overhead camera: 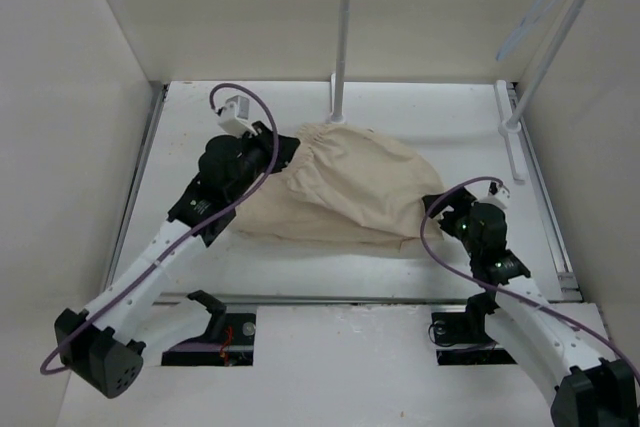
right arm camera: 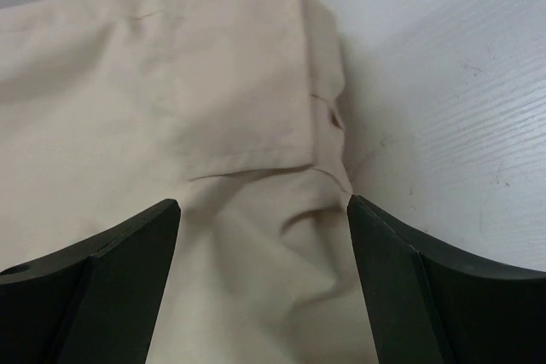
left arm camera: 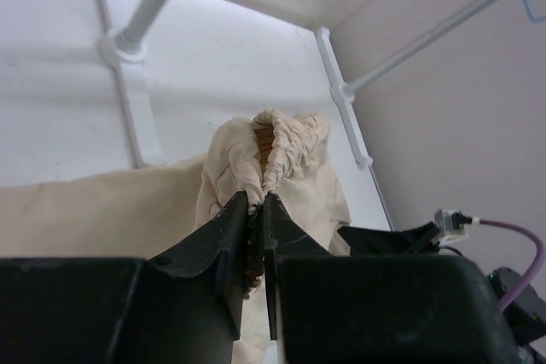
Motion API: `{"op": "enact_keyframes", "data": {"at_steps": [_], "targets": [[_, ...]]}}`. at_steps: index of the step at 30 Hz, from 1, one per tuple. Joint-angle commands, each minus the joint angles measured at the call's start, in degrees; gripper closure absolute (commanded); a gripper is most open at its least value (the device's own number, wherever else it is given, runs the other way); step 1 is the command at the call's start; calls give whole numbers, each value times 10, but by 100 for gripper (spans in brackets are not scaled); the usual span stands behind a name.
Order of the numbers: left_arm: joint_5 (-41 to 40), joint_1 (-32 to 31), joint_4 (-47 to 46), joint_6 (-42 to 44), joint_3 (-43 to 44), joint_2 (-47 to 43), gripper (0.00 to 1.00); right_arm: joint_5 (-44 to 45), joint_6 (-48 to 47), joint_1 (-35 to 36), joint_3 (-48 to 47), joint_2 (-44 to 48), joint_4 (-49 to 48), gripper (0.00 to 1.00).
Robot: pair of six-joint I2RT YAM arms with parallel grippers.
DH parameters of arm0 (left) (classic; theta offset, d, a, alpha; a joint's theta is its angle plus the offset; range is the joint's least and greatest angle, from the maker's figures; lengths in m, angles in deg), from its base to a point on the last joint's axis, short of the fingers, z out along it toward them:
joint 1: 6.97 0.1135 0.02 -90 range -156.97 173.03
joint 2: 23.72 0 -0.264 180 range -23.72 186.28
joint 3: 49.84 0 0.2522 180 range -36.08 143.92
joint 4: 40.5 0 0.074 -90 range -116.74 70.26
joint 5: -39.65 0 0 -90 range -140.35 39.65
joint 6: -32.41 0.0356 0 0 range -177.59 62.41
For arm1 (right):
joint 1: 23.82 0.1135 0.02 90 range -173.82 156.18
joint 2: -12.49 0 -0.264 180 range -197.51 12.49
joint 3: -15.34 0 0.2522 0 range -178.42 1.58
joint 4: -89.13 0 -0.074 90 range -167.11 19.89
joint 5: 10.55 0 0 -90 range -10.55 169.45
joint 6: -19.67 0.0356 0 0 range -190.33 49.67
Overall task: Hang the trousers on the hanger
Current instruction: Fold the trousers
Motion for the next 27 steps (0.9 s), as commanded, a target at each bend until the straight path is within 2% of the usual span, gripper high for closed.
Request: {"op": "enact_keyframes", "data": {"at_steps": [1, 7, 13, 18, 19, 22, 25, 27], "targets": [[-79, 29, 44, -6, -21, -42, 96, 17, -13, 6, -20, -6, -5, 14], [-126, 100, 103, -8, -76, -98, 96, 31, -15, 22, -22, -28, -9, 14], [-168, 155, 130, -16, -142, -102, 95, 48, -19, 37, -24, -31, -3, 14], [-174, 185, 144, -35, -175, -72, 88, 50, -24, 40, -33, -33, 3, 16], [-177, 188, 146, -39, -182, -72, 86, 51, -26, 42, -37, -33, 5, 17], [-193, 206, 161, -45, -199, -89, 68, 60, -32, 48, -49, -32, 15, 19], [-215, 241, 190, -50, -202, -116, 56, 72, -42, 62, -66, -26, 31, 21], [-219, 263, 206, -55, -192, -143, 53, 73, -50, 75, -77, -27, 37, 24]]}}
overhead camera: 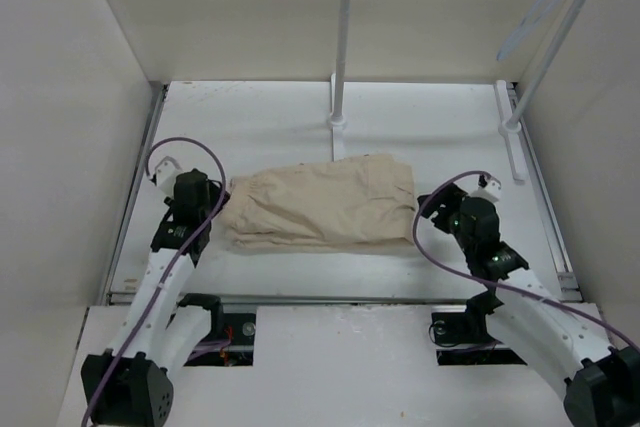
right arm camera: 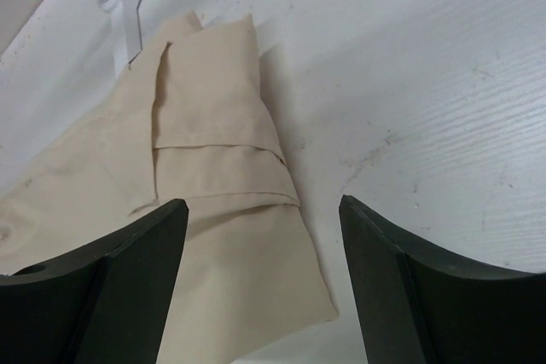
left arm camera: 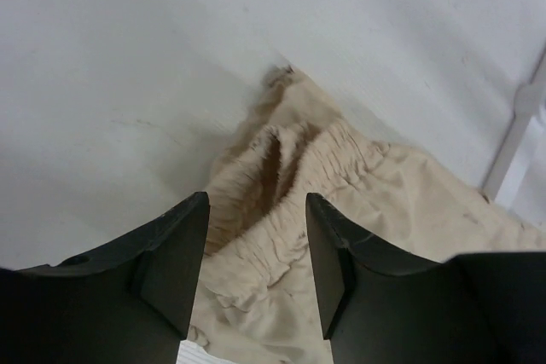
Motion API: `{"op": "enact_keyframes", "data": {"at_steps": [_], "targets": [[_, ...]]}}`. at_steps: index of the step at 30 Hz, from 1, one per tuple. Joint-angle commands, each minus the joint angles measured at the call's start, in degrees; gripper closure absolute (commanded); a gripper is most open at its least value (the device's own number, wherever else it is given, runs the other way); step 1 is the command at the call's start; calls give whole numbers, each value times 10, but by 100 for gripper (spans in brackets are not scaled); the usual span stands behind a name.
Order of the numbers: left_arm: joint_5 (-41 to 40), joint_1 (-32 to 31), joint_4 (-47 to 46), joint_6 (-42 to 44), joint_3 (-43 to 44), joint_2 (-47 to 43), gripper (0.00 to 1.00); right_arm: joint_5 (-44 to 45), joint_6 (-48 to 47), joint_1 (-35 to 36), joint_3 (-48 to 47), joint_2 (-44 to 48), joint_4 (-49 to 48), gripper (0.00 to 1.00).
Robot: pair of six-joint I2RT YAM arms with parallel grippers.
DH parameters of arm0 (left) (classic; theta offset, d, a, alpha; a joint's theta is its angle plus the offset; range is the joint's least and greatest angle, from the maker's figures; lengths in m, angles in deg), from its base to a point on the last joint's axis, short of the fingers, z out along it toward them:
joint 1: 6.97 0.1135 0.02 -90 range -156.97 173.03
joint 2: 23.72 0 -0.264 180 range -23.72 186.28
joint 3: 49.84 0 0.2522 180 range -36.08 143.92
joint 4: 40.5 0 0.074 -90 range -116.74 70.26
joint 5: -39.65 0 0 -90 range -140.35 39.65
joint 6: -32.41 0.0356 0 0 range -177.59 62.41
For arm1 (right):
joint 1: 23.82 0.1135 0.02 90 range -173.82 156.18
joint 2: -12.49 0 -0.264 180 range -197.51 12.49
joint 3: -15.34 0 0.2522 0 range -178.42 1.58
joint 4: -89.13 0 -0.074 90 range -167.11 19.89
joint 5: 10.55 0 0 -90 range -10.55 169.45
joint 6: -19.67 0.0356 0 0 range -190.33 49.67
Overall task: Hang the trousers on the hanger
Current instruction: Fold the trousers
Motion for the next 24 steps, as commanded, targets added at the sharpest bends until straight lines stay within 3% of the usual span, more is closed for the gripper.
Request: {"op": "enact_keyframes", "data": {"at_steps": [1, 3, 5, 7, 10, 13, 19, 24], "targets": [[-33, 28, 20, -13, 18, -56, 54, 14, -28, 26, -46, 3, 8, 28], [-25, -2, 12, -9, 57, -58, 59, 5, -41, 48, -64, -10, 15, 54], [-16, -71, 6, -8, 105, -22, 64, -11, -52, 75, -92, -32, 19, 79], [-20, -170, -34, -18, 128, 27, 67, -28, -61, 110, -120, -63, 10, 89], [-30, -274, -123, -38, 132, 108, 67, -69, -62, 141, -147, -131, -55, 90], [-30, -307, -198, -51, 123, 185, 67, -126, -48, 114, -161, -226, -146, 89], [-10, -270, -254, -73, 24, 229, 67, -176, -4, 0, -187, -392, -191, 90], [24, -190, -271, -95, -102, 214, 67, -161, 14, -21, -150, -437, -188, 90]]}}
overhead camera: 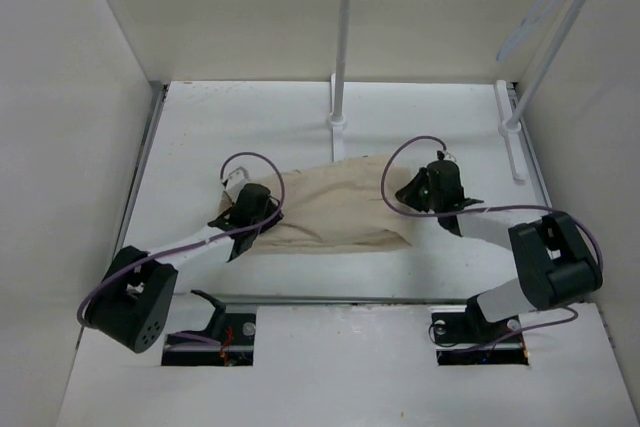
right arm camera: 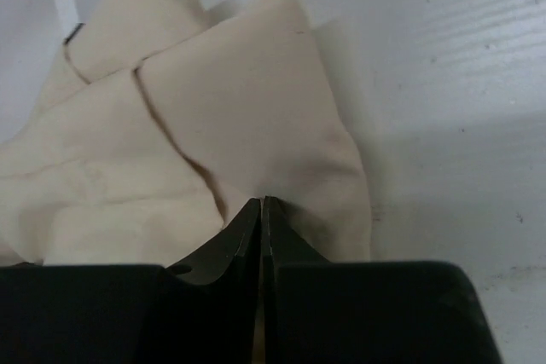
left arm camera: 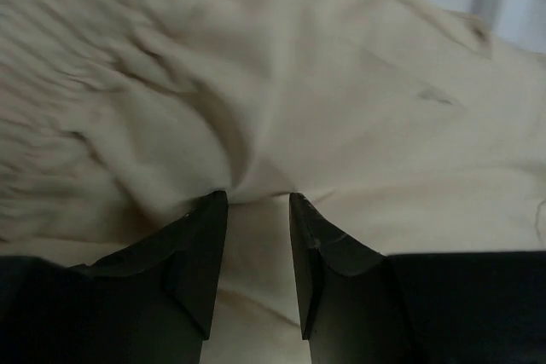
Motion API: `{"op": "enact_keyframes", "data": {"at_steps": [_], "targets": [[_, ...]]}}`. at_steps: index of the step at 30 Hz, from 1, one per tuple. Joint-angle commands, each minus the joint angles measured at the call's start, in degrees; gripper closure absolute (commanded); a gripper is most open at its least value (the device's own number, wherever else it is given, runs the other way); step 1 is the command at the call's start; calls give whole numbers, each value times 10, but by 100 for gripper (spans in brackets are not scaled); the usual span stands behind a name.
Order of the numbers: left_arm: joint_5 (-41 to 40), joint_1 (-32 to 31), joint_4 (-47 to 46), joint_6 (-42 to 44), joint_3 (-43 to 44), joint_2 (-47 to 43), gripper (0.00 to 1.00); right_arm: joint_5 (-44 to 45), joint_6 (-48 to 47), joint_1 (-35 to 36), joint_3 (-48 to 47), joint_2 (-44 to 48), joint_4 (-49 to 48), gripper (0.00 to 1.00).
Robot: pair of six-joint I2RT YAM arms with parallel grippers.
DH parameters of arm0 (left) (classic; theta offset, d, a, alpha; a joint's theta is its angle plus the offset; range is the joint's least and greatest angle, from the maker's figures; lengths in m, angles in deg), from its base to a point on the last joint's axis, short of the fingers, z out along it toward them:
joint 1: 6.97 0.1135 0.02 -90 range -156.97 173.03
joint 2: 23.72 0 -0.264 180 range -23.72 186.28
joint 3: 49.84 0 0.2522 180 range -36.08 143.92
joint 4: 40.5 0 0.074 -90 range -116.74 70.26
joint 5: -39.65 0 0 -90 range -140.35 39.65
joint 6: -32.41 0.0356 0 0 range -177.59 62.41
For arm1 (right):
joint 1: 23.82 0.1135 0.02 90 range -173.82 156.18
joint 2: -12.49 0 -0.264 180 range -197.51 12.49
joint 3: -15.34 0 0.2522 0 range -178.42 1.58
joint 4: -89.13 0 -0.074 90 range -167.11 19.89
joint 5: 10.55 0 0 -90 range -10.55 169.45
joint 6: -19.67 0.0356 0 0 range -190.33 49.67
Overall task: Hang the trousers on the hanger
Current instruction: Fold the trousers
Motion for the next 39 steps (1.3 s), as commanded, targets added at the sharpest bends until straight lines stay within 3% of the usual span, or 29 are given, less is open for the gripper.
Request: {"op": "enact_keyframes", "data": {"at_steps": [1, 2, 6, 11, 14, 19, 24, 28, 30, 34, 39], "targets": [[25, 55, -35, -27, -70, -24, 67, 3, 22, -7, 21, -5, -39, 90], [34, 74, -41, -27, -85, -26, 67, 7, 23, -7, 25, -8, -45, 94], [71, 147, -55, -24, -102, -44, 67, 31, 18, 1, 11, 12, -24, 90], [114, 175, -31, -20, -66, -124, 65, 49, -11, 60, 16, 149, 2, 80], [110, 140, 8, -19, -28, -167, 65, 28, -7, 107, 13, 192, 41, 79], [61, 9, 16, -27, 12, -156, 65, 39, 50, 203, 67, 202, 3, 79], [64, -60, -30, -38, 78, -76, 64, 32, 73, 226, 89, 153, -17, 83], [106, -95, -54, -35, 164, 17, 61, 74, 109, 246, 132, 181, 7, 84], [126, -104, -58, -28, 215, 70, 58, 99, 111, 255, 146, 229, 23, 79], [170, -87, -48, -9, 319, 181, 53, 145, 99, 261, 159, 400, 88, 52], [238, -85, 16, 37, 467, 308, 50, 166, 118, 214, 186, 611, 246, 48]]}}
